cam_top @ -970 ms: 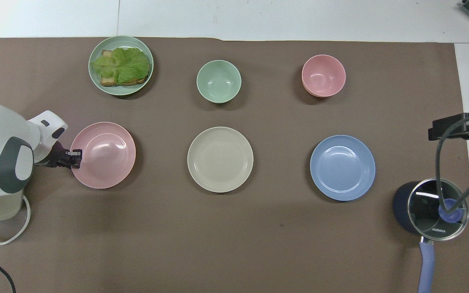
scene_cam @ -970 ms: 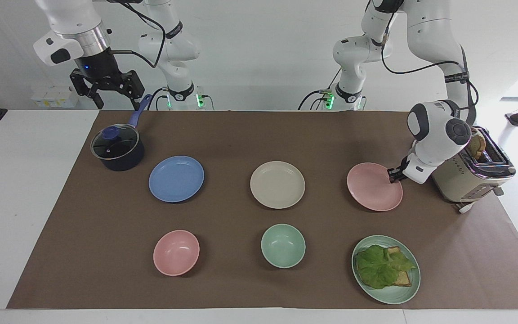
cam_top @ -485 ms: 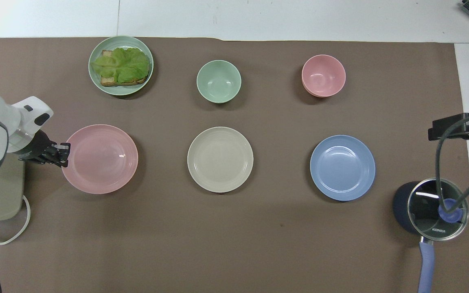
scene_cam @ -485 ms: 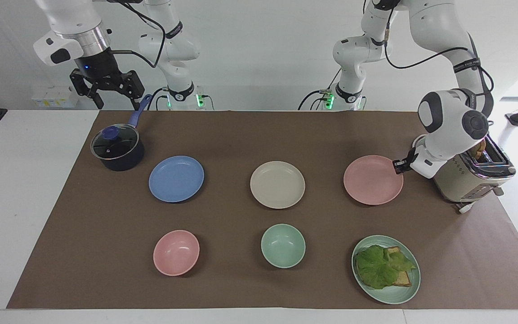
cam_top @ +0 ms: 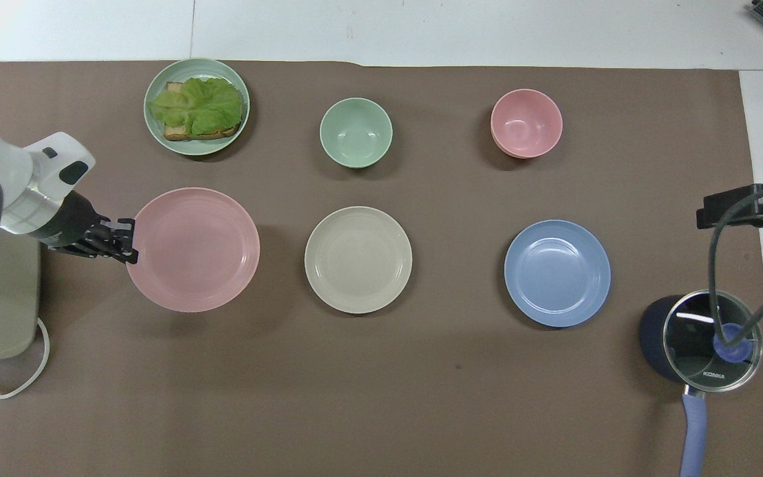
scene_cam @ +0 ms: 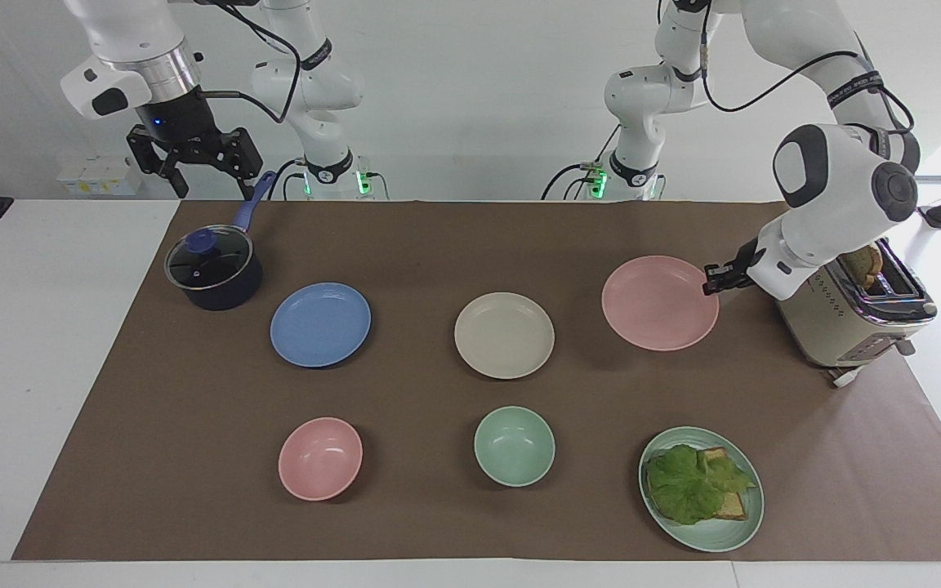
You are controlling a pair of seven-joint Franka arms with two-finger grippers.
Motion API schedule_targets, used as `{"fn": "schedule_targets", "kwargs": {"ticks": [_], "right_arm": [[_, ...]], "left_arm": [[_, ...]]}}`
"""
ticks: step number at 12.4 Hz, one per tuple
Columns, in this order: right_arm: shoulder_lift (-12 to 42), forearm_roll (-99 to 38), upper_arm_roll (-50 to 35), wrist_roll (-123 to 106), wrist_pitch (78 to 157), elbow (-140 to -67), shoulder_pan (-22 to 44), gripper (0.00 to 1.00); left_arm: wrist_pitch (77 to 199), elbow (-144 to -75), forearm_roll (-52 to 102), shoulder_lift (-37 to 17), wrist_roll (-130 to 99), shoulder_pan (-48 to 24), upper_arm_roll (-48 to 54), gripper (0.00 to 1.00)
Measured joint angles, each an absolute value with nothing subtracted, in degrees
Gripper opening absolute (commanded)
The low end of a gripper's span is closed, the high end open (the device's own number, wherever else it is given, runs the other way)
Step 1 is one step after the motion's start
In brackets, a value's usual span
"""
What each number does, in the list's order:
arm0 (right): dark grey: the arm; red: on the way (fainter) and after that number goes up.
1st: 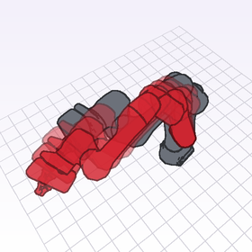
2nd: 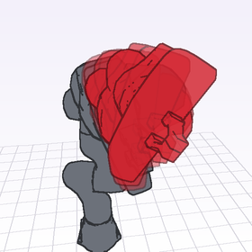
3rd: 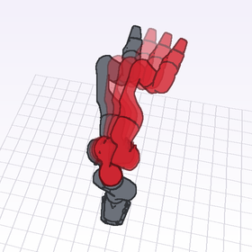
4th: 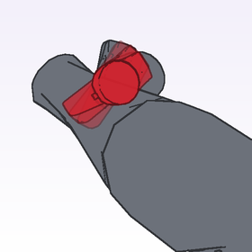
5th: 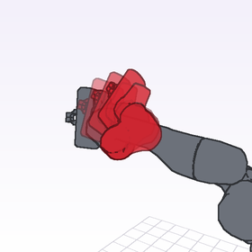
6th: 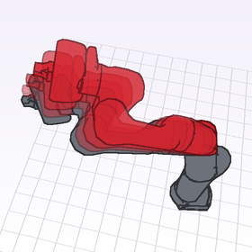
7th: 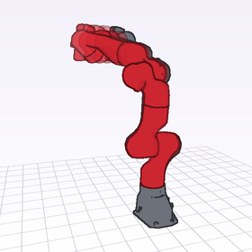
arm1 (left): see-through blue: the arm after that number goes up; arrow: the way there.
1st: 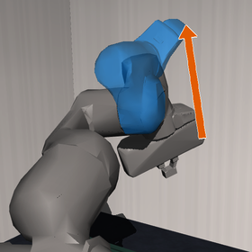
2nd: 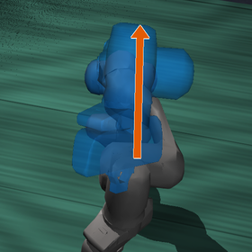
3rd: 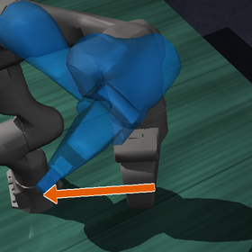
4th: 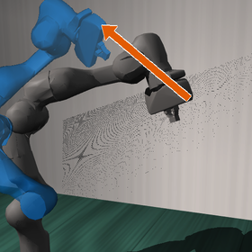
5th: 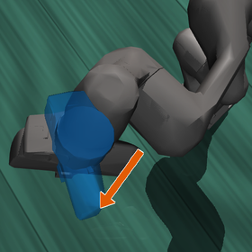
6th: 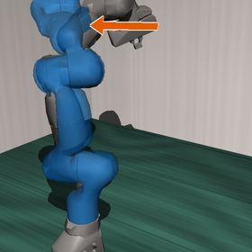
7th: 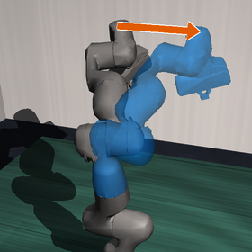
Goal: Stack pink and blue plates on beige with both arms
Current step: 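Grip the pink plate rim and slide it onto the beige plate, then release the pink plate and withdraw the left gripper toward its rest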
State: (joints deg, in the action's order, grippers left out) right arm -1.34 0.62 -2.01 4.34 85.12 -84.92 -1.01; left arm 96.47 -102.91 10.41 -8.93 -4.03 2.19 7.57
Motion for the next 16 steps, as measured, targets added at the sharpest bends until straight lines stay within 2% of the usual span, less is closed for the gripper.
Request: {"fn": "schedule_targets", "kwargs": {"ticks": [2,5,7,10,11,12,16], "right_arm": [[-1.34,0.62,-2.0,4.34,85.12,-84.92,-1.03,1.0],[-1.34,0.62,-1.9,4.34,85.12,-84.92,-1.2,1.0],[-1.34,0.62,-1.78,4.34,85.12,-84.92,-1.27,1.0],[-1.34,0.62,-1.72,4.34,85.12,-84.92,-1.41,1.0],[-1.34,0.62,-1.72,4.34,85.12,-84.92,-1.46,1.0],[-1.34,0.62,-1.72,4.34,85.12,-84.92,-1.5,1.0],[-1.34,0.62,-1.72,4.35,85.12,-84.92,-1.65,1.0]], "left_arm": [[99.82,-102.98,11.21,-8.95,-12.34,-6.1,7.93,0.0],[111.22,-104.93,12.26,-9.97,-25.18,-17.88,8.21,0.0],[118.47,-108.4,12.31,-11.29,-27.11,-20.58,8.17,0.0],[123.29,-110.66,12.38,-13.81,-27.01,-20.58,7.53,0.0],[123.5,-110.66,12.38,-14.04,-26.98,-20.51,7.37,0.41],[123.59,-110.65,12.39,-14.03,-26.97,-20.51,7.32,0.99],[123.53,-110.56,12.4,-13.97,-26.58,-20.51,7.29,1.0]]}}
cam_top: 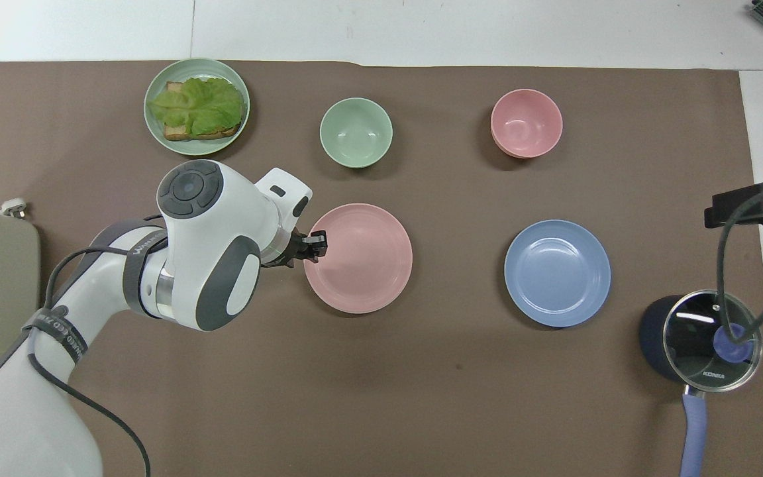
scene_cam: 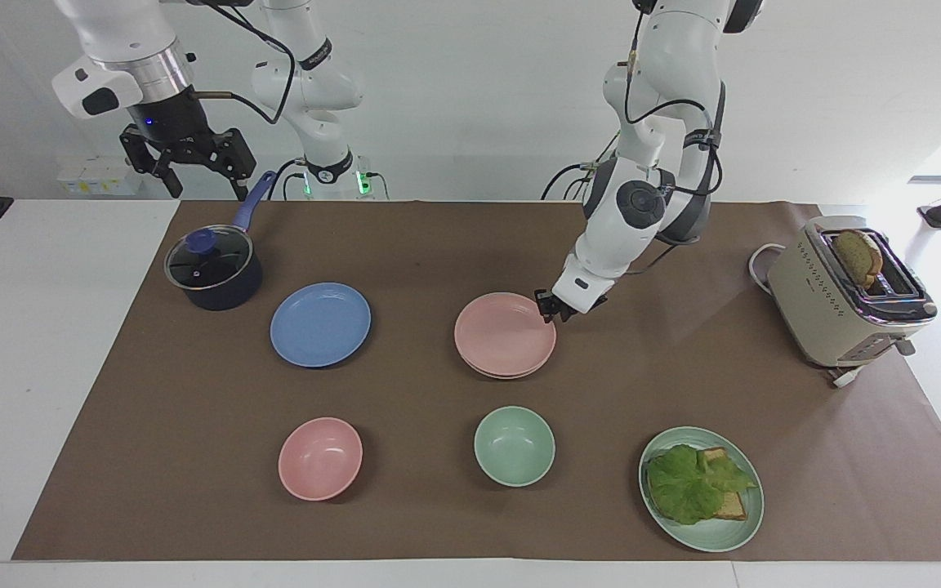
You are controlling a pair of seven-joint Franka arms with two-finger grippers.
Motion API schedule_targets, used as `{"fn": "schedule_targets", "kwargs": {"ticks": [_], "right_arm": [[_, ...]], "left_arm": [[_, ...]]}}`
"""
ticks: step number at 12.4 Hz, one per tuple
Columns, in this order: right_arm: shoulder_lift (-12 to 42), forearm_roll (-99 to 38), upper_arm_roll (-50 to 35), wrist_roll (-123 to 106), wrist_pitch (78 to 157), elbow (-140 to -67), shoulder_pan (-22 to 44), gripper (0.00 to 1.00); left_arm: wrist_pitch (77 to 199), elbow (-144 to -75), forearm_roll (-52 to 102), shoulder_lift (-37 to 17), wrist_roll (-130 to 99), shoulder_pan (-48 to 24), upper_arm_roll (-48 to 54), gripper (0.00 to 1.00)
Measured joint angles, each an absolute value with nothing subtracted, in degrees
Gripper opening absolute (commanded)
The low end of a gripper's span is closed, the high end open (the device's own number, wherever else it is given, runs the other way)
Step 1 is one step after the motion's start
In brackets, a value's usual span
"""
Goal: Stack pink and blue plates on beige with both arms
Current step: 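Release the pink plate and withdraw the left gripper toward its rest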
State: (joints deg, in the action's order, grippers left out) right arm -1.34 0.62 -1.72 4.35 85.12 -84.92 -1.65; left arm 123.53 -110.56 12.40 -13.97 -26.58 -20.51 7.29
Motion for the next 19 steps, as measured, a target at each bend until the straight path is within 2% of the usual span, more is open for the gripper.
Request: {"fn": "schedule_targets", "kwargs": {"ticks": [3,7,10,14,19], "right_arm": [[-1.34,0.62,-1.72,4.35,85.12,-84.92,-1.65,1.0],[-1.34,0.62,-1.7,4.35,85.12,-84.92,-1.66,1.0],[-1.34,0.62,-1.1,4.35,85.12,-84.93,-1.78,1.0],[-1.35,0.62,-0.85,4.35,85.02,-85.0,-1.96,1.0],[-1.5,0.62,-0.81,4.35,85.0,-85.41,-2.43,1.0]], "left_arm": [[120.64,-109.36,8.75,-13.45,-22.93,-18.58,6.42,1.0],[113.02,-103.3,5.89,-12.19,-9.01,-6.8,5.81,1.0],[106.77,-97.06,4.61,-11.01,-2.83,-1.21,5.71,1.0],[94.86,-87.42,1.45,-8.13,1.89,0.39,5.67,1.0],[93.78,-86.46,1.28,-5.2,2.75,0.5,5.92,1.0]]}}
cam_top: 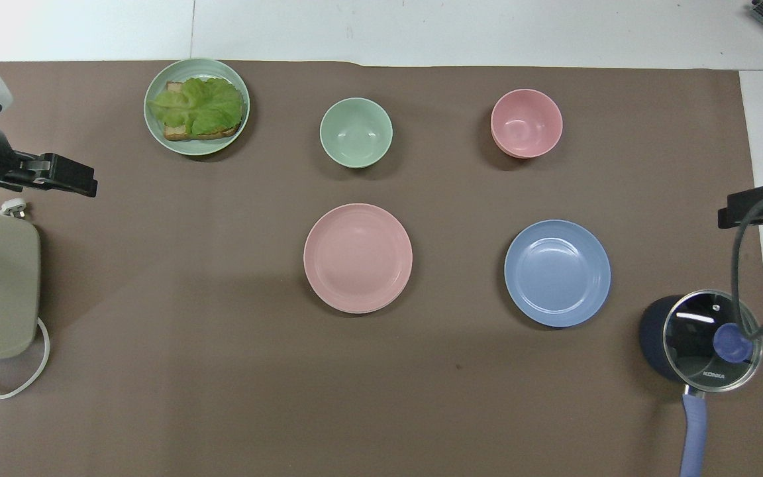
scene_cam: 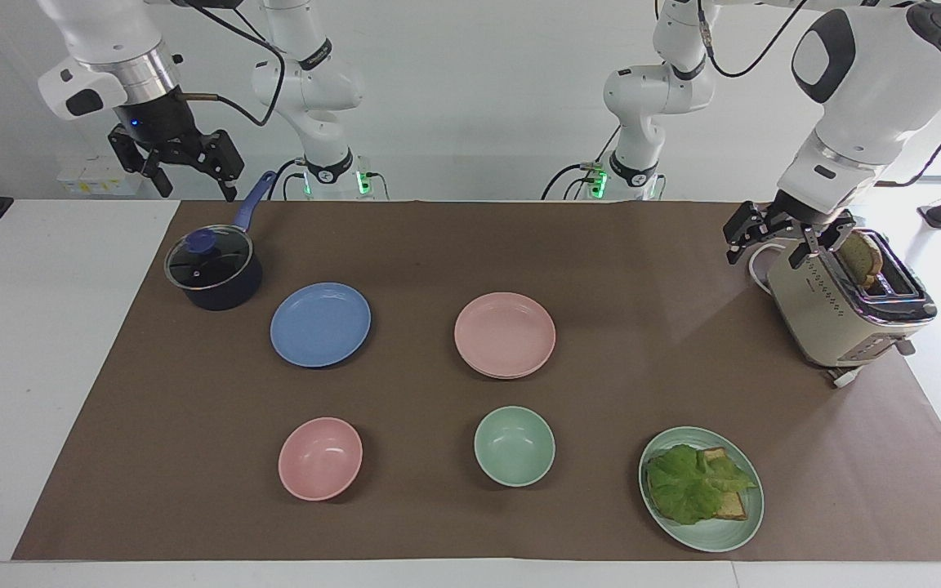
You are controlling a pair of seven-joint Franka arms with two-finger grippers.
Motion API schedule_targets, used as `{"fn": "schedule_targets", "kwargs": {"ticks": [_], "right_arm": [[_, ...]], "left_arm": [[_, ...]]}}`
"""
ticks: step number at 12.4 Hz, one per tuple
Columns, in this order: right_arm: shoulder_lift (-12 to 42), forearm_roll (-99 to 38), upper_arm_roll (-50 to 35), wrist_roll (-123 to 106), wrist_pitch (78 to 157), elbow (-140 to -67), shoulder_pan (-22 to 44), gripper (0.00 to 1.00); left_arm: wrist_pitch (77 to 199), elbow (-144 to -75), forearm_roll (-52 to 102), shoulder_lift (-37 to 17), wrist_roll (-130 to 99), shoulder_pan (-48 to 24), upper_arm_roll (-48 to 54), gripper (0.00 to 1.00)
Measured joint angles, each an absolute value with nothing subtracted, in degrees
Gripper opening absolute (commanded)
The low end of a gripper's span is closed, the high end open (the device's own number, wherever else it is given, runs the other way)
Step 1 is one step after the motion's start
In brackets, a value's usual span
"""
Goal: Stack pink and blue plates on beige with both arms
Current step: 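Release the pink plate and withdraw the left gripper toward its rest, then reach the right gripper to the rim of the blue plate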
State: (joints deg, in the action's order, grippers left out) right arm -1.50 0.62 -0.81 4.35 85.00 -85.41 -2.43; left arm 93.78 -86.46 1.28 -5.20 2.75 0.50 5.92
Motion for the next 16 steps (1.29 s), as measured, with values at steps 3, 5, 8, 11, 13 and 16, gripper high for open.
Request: {"fn": "schedule_targets", "kwargs": {"ticks": [3,5,8,11,13,16], "right_arm": [[-1.79,0.62,-0.82,4.36,86.79,-86.4,-2.43,1.0],[-1.94,0.62,-0.94,4.36,90.08,-88.76,-2.37,1.0],[-1.87,0.62,-1.3,4.39,96.77,-94.05,-1.66,1.0],[-1.47,0.62,-1.6,4.45,103.61,-100.93,-1.55,1.0],[0.27,0.62,-1.59,4.45,107.98,-105.03,-1.62,1.0],[5.4,0.62,-1.51,4.45,117.45,-110.62,-1.81,1.0]], "left_arm": [[93.76,-86.53,1.28,-5.2,2.75,0.5,5.92,1.0],[93.75,-86.53,1.28,-5.2,2.75,0.5,5.92,1.0],[93.74,-86.53,1.28,-5.2,2.75,0.5,5.92,1.0],[93.74,-86.53,1.28,-5.2,2.75,0.5,5.92,1.0],[93.73,-86.53,1.28,-5.2,2.75,0.5,5.92,1.0],[93.73,-86.53,1.28,-5.2,2.75,0.5,5.92,1.0]]}}
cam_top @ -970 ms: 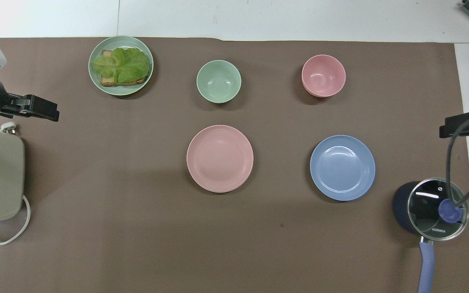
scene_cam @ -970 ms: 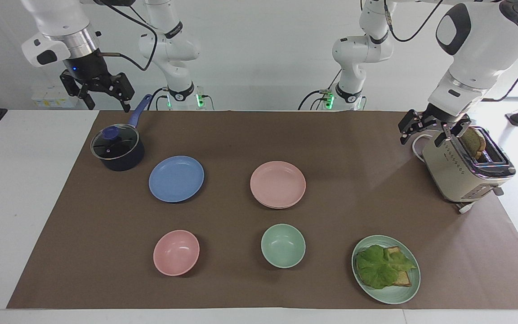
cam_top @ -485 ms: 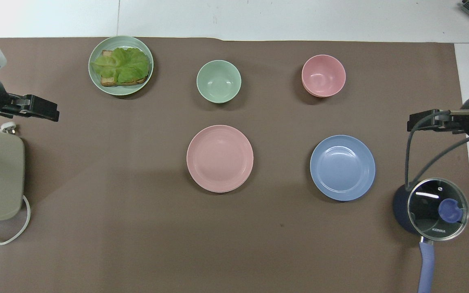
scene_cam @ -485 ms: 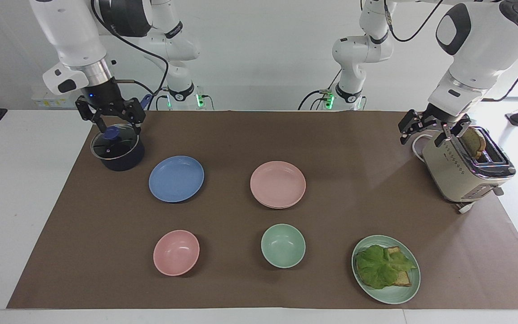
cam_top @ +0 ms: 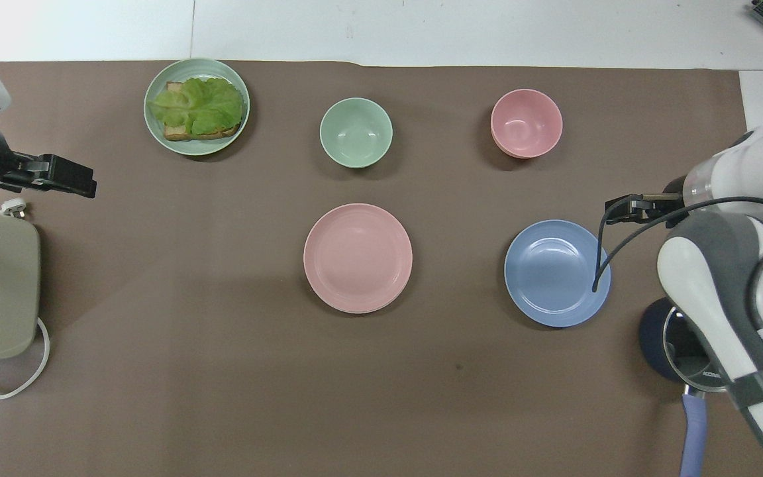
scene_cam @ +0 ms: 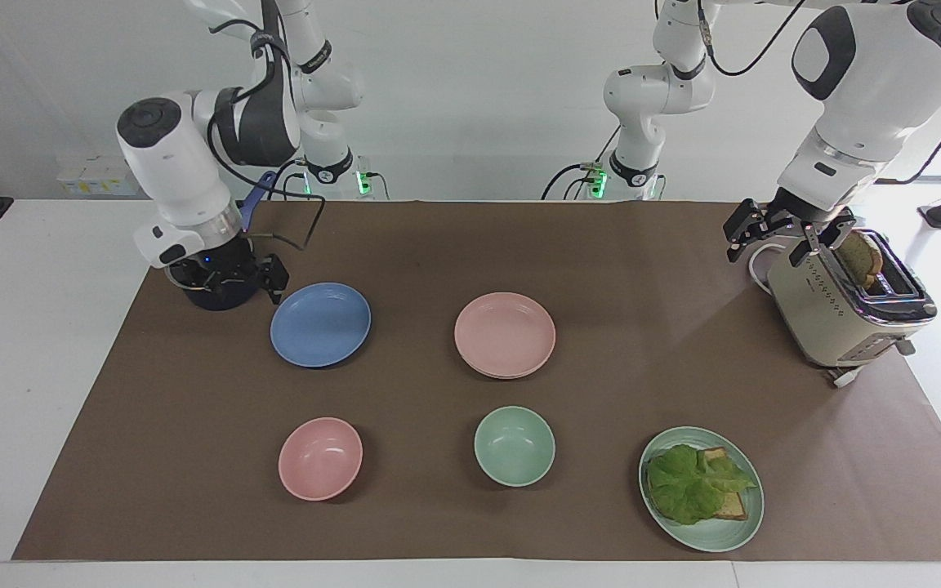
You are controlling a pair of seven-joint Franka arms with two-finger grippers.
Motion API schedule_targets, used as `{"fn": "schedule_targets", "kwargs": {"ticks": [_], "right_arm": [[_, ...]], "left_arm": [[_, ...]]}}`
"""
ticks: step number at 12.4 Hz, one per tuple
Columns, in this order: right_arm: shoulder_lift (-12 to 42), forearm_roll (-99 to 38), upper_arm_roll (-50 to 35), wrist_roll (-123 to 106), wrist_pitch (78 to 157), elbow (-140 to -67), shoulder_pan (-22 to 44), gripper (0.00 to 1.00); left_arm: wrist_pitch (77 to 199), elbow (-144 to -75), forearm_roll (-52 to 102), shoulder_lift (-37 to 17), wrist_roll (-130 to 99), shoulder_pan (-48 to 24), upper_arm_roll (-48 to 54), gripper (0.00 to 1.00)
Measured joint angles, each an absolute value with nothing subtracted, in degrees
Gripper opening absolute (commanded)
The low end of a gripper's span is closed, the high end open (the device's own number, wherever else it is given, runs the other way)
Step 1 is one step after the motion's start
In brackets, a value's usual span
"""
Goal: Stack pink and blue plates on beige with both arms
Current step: 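Reach the right gripper to the rim of the blue plate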
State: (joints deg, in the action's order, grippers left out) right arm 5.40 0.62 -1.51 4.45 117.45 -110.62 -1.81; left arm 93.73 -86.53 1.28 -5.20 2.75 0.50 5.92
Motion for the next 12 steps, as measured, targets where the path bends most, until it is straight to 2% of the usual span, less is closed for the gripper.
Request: {"fn": "schedule_targets", "kwargs": {"ticks": [6,7,8,9,10,12], "right_arm": [[10.56,0.62,-1.44,2.26,132.53,-122.08,-2.22,1.0],[10.83,0.62,-1.43,1.06,134.22,-123.52,-2.96,0.84],[11.04,0.62,-1.38,-0.28,135.03,-124.31,-3.71,0.43],[11.06,0.62,-1.36,-0.93,135.16,-124.53,-4.17,0.14],[11.06,0.62,-1.33,-1.04,135.16,-124.52,-4.21,0.0],[11.05,0.62,-1.45,-1.04,135.16,-124.48,-4.17,0.0]], "left_arm": [[93.72,-86.53,1.28,-5.2,2.75,0.5,5.92,1.0],[93.72,-86.53,1.28,-5.2,2.75,0.5,5.92,1.0],[93.71,-86.53,1.28,-5.2,2.75,0.5,5.92,1.0],[93.71,-86.53,1.28,-5.2,2.75,0.5,5.92,1.0],[93.71,-86.53,1.28,-5.2,2.75,0.5,5.92,1.0],[93.71,-86.53,1.28,-5.2,2.75,0.5,5.92,1.0]]}}
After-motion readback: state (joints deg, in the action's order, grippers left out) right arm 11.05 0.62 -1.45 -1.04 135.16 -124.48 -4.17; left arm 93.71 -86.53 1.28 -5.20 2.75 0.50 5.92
